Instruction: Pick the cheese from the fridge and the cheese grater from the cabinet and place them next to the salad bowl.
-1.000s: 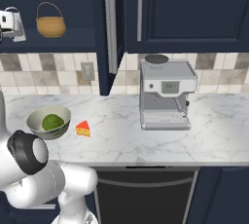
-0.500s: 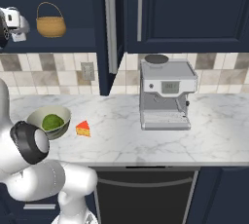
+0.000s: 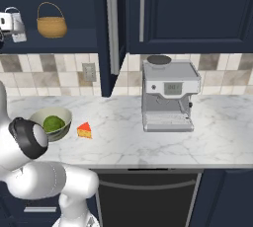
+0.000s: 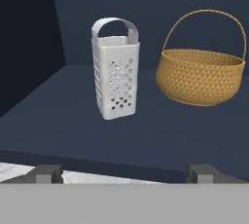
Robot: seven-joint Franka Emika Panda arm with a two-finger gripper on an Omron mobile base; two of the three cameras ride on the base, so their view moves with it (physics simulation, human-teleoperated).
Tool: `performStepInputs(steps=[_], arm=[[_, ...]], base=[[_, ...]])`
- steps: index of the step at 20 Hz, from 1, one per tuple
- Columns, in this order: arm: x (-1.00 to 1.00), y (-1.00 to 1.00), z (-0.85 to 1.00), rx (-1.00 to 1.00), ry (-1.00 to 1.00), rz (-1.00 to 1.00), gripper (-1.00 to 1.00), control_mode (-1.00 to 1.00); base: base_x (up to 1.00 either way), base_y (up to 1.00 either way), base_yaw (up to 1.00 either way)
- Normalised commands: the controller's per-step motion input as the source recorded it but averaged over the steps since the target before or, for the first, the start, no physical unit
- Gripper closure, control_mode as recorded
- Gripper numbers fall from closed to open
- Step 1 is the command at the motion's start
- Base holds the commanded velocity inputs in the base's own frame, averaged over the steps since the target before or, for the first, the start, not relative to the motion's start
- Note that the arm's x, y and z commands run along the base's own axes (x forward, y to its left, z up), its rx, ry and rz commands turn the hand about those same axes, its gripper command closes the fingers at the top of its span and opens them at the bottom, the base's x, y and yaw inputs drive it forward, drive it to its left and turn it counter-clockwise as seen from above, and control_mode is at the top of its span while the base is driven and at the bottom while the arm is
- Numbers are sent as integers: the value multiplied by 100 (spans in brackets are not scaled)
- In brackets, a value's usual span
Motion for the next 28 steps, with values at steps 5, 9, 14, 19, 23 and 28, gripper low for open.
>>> performStepInputs(steps=[5,9,14,19,23,28], arm=[[9,26,0,0,0,0,-100,-100],[19,0,0,0,0,0,-100,-100],[27,0,-1,3,2,1,-100,-100],[22,0,0,14,3,6,-100,-100],[14,0,-1,6,0,4,-100,-100],[17,0,-17,1,0,2,-100,-100]], base=[[0,0,0],[0,0,0],[0,0,0],[0,0,0],[0,0,0],[0,0,0]])
